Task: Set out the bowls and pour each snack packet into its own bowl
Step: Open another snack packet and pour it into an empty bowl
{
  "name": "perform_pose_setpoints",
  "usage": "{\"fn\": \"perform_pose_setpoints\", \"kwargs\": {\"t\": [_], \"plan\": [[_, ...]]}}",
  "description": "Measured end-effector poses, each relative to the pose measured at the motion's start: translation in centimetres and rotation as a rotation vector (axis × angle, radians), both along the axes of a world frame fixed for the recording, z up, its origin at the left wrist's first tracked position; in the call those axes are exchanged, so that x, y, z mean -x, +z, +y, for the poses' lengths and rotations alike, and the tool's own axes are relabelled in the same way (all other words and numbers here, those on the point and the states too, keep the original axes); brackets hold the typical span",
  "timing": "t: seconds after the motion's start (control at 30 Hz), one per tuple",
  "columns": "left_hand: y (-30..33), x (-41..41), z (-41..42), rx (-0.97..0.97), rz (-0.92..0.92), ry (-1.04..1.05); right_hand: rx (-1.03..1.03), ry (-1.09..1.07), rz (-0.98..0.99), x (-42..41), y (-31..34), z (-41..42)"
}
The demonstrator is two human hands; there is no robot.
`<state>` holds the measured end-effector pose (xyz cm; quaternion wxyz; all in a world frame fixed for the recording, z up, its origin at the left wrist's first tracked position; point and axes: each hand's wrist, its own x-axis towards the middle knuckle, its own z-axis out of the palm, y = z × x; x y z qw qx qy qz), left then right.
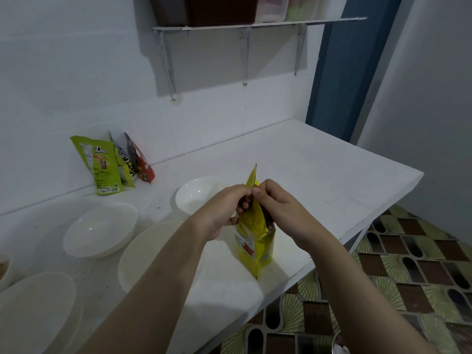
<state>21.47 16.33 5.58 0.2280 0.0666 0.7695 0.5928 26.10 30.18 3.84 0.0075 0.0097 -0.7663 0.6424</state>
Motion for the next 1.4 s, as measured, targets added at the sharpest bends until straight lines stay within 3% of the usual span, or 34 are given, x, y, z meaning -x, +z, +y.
{"fn": "perform_pose_setpoints", "kwargs": {"t": [0.8,1.07,1.4], "plan": [[-0.2,0.1,0.2,0.072,0.126,-0.021,0.054,0.248,0.08,-0.2,-0.2,1.8],[-0.4,0.0,0.2,0.045,0.119,-0.026,-0.071,0.184,0.117,0.1,-0.3,1.5],[-0.5,0.0,0.1,0.051,0.125,-0.024,-0.065,0.11,0.067,0.4,-0.1,1.0]]}}
